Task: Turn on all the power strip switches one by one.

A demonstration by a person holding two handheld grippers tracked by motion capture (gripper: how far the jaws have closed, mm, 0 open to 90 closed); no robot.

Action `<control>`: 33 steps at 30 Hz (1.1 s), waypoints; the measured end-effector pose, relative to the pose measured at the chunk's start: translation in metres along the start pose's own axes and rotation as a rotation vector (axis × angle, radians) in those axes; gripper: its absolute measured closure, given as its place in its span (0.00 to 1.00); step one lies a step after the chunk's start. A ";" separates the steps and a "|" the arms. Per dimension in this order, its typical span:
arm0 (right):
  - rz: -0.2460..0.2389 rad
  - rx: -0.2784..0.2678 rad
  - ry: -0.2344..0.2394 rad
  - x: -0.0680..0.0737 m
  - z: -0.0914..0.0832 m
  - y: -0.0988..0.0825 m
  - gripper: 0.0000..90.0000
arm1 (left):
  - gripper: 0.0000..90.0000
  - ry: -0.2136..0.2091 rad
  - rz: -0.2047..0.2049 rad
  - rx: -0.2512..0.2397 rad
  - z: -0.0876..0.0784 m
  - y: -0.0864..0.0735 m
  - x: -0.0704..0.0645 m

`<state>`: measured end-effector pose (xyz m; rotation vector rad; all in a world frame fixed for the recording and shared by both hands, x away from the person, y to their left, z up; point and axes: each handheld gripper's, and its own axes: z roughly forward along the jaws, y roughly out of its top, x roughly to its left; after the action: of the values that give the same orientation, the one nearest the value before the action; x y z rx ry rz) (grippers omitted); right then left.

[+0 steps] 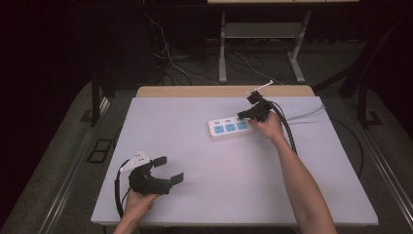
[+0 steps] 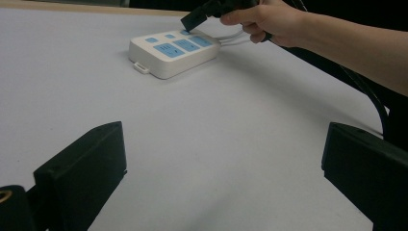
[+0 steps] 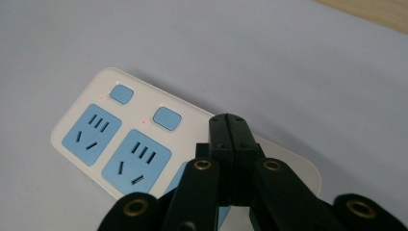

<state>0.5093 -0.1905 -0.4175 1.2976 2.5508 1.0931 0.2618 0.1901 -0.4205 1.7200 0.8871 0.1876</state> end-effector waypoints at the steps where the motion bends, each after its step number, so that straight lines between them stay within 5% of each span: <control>1: 0.008 -0.006 0.007 -0.001 0.000 0.000 1.00 | 0.00 0.001 0.000 0.000 0.000 0.000 0.000; 33: -0.003 0.011 -0.018 0.001 0.005 0.001 1.00 | 0.00 -0.008 0.013 0.022 0.005 -0.001 -0.003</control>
<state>0.5111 -0.1865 -0.4209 1.2996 2.5485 1.0631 0.2622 0.1848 -0.4219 1.7458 0.8752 0.1802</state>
